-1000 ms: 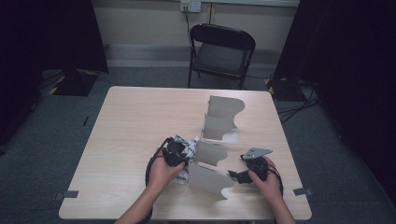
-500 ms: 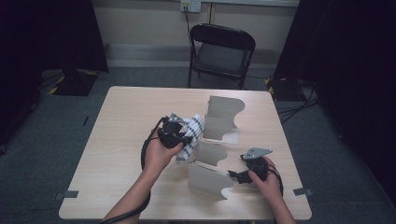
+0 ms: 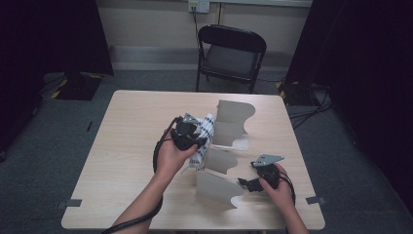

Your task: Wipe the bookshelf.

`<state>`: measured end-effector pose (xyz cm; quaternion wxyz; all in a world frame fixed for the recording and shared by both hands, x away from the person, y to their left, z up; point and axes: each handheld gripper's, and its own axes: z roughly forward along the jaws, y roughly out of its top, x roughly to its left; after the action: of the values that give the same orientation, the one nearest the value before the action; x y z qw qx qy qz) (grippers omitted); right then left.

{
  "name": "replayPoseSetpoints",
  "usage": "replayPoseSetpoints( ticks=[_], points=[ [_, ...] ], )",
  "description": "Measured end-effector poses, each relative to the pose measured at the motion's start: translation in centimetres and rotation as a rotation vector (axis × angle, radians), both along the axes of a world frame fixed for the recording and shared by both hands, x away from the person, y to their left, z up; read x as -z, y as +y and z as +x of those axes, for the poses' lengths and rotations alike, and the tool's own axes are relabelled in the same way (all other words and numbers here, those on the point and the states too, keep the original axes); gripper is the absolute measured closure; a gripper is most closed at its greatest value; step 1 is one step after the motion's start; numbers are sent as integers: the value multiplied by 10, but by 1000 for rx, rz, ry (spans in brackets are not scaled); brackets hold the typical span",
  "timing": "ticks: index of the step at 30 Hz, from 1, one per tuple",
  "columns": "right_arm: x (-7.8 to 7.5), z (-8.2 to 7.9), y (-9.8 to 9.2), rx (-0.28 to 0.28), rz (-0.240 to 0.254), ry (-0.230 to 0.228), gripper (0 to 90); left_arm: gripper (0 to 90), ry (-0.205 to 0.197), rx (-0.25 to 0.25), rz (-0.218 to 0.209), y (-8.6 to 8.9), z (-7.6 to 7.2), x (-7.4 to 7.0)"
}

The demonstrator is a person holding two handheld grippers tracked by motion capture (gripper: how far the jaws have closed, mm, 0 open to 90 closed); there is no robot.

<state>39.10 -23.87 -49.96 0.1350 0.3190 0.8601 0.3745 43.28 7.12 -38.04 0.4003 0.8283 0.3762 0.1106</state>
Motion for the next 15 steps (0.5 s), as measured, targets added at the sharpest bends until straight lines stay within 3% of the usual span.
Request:
replayPoseSetpoints(
  ticks=[15],
  points=[
    [0,0,0,-1,0,-1,120,726,66,1,9,0,-4,39]
  ],
)
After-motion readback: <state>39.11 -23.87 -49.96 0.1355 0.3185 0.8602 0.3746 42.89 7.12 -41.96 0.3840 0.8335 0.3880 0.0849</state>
